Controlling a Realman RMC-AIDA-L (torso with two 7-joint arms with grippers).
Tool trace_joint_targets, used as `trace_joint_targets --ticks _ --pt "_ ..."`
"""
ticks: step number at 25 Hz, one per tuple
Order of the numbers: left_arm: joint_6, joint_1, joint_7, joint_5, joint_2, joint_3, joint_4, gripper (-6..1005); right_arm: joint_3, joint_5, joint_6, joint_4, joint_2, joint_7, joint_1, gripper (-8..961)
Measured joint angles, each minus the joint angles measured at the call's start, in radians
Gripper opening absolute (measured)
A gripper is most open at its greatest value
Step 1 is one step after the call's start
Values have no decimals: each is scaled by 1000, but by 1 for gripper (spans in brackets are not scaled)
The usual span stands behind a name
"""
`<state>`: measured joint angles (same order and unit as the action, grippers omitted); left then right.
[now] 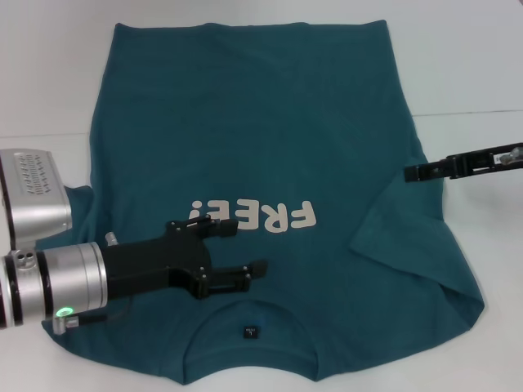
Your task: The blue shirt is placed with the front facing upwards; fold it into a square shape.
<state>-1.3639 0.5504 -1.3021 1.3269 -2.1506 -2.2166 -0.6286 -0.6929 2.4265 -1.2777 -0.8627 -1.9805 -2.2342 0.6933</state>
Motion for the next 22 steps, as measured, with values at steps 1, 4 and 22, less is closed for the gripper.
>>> trace_joint_targets --ticks 1,4,22 --pt "0 0 0 0 -1 0 0 846 -3 8 0 -1 -2 -4 10 920" --pt "5 -6 0 0 -3 -8 0 847 -4 -4 11 -4 -10 7 25 919" --pt "51 -11 -56 30 -12 -202 42 846 19 -368 87 85 -96 659 -101 919"
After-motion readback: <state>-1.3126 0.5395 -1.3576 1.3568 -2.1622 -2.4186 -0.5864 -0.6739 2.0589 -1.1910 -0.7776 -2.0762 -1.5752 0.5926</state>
